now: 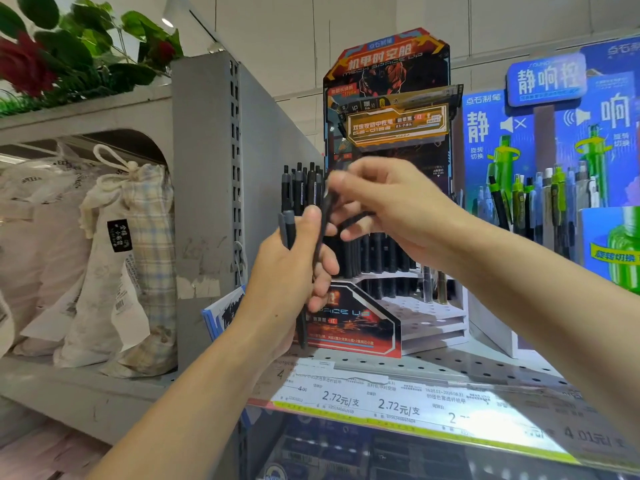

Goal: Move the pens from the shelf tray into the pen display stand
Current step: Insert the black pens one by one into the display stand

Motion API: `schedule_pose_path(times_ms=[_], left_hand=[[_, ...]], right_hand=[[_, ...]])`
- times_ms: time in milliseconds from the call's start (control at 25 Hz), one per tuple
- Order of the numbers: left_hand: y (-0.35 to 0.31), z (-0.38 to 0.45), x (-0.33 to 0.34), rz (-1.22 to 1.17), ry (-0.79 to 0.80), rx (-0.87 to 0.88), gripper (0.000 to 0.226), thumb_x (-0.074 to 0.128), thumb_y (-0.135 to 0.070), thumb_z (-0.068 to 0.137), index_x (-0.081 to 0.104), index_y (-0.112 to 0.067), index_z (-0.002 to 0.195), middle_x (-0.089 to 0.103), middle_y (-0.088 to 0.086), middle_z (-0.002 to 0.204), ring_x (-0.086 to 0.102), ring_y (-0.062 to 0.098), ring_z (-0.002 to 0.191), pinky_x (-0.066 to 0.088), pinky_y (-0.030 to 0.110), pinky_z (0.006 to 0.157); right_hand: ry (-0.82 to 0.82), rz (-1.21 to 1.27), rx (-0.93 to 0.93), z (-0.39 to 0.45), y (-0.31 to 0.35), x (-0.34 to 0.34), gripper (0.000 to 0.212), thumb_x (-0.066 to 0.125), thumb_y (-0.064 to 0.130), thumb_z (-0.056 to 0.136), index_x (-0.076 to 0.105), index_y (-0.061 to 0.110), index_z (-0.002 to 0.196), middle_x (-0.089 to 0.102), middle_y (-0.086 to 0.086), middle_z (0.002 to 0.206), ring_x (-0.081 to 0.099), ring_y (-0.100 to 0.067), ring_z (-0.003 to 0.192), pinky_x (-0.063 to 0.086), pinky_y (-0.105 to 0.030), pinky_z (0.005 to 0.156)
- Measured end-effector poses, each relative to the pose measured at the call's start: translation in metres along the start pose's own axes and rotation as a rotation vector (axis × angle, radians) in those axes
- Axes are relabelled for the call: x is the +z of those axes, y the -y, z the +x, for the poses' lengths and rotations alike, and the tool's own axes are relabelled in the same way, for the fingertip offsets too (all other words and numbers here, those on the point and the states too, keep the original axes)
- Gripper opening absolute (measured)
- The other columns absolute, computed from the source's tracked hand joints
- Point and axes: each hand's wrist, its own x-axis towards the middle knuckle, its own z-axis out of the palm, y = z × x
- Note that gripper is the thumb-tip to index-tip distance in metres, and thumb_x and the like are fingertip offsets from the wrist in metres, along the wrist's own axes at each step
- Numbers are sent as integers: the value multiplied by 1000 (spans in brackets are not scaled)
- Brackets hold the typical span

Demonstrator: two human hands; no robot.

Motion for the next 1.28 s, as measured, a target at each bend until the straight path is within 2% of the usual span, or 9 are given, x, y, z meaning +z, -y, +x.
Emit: schedule_pose_path(times_ms=[120, 240, 400, 480, 640, 880, 1000, 1120, 1280], left_hand=[[1, 1, -9, 23, -109, 7, 48, 44, -56, 100, 62, -12, 105, 59, 5, 57, 45, 12, 37, 34, 20, 32], [3, 2, -14, 27, -208, -10, 52, 47, -59, 98, 60, -10, 107, 47, -6, 48, 39, 4, 32, 30, 15, 31], [0, 3, -16, -160, -217, -7, 48, 48, -66, 90, 51, -18, 95, 44, -11, 52, 36, 2, 35, 29, 15, 31], [0, 4, -16, -231, -202, 12, 35, 45, -54, 89, 48, -19, 89, 43, -9, 57, 30, 4, 41, 27, 16, 33], [6, 6, -14, -137, -246, 67, 16, 42, -30, 96, 53, -19, 93, 48, -10, 61, 33, 4, 47, 29, 17, 36], [7, 3, -15, 57, -221, 188, 21, 44, -43, 105, 63, -34, 105, 53, -5, 66, 41, 2, 47, 36, 16, 42], [7, 4, -15, 68, -227, 218, 23, 43, -45, 105, 65, -38, 104, 52, -4, 66, 39, 3, 47, 36, 19, 47], [9, 7, -15, 19, -265, 179, 22, 42, -36, 107, 63, -33, 103, 51, -7, 67, 40, 5, 50, 35, 25, 54], [8, 3, -17, 23, -229, 188, 20, 43, -36, 107, 61, -44, 104, 56, -7, 69, 40, 3, 49, 38, 21, 47]], right_hand=[[-245, 36, -51, 10, 2, -11, 14, 54, 17, 104, 54, 4, 103, 67, -18, 89, 68, -19, 63, 62, -35, 58], [-319, -119, -72, 13, -6, -17, 10, 55, 16, 103, 52, 8, 98, 65, -19, 83, 68, -24, 59, 63, -45, 61], [-271, -239, -67, 13, -16, -15, 16, 62, 17, 100, 57, 2, 102, 64, -16, 74, 69, -27, 58, 63, -46, 59], [-263, -250, -75, 14, -16, -13, 18, 63, 17, 99, 59, 1, 103, 66, -17, 74, 69, -28, 58, 63, -44, 58], [-230, -297, -86, 13, -13, -10, 17, 65, 18, 98, 60, 2, 98, 69, -16, 74, 71, -28, 59, 62, -40, 57], [-149, -398, -45, 9, -11, -3, 17, 66, 20, 97, 64, 5, 91, 71, -11, 71, 73, -22, 58, 62, -35, 56], [-98, -620, -33, 9, -11, 4, 25, 64, 28, 98, 65, 6, 85, 71, -6, 65, 69, -16, 50, 59, -29, 49], [-29, -798, 52, 9, -11, 10, 34, 57, 34, 101, 61, 8, 80, 71, -4, 58, 67, -15, 44, 52, -22, 42], [-16, -844, 76, 9, -10, 13, 37, 57, 33, 101, 61, 9, 73, 69, -1, 52, 63, -11, 38, 44, -15, 38]])
